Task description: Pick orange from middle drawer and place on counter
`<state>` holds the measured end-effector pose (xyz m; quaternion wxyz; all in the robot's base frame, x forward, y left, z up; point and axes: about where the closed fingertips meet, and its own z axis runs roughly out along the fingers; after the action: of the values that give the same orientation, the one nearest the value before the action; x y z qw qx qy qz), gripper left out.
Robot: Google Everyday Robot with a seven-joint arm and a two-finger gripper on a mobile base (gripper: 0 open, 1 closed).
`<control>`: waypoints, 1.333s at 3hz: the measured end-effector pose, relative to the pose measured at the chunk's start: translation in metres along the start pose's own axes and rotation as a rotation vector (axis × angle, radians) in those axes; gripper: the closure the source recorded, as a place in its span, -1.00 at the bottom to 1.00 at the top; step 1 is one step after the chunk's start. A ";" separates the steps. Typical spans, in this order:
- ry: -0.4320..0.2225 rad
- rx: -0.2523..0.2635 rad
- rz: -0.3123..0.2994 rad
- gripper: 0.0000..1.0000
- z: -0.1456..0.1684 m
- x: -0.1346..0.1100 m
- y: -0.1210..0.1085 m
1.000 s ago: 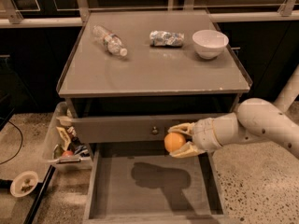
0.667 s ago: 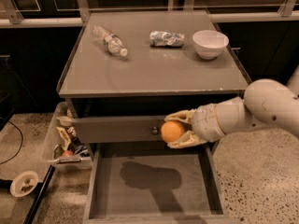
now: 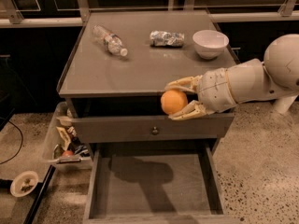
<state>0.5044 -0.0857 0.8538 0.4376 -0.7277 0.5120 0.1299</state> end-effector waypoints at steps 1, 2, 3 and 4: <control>0.000 0.000 0.000 1.00 0.000 0.000 0.000; -0.003 0.018 -0.030 1.00 0.000 0.002 -0.021; -0.043 0.058 -0.038 1.00 0.002 0.012 -0.067; -0.108 0.104 -0.009 1.00 0.007 0.024 -0.123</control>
Offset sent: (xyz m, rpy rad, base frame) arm 0.0487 -0.0015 0.0243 0.0072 -0.0904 0.0105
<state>0.6221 -0.0843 0.8968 0.5023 -0.6982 0.4905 0.1402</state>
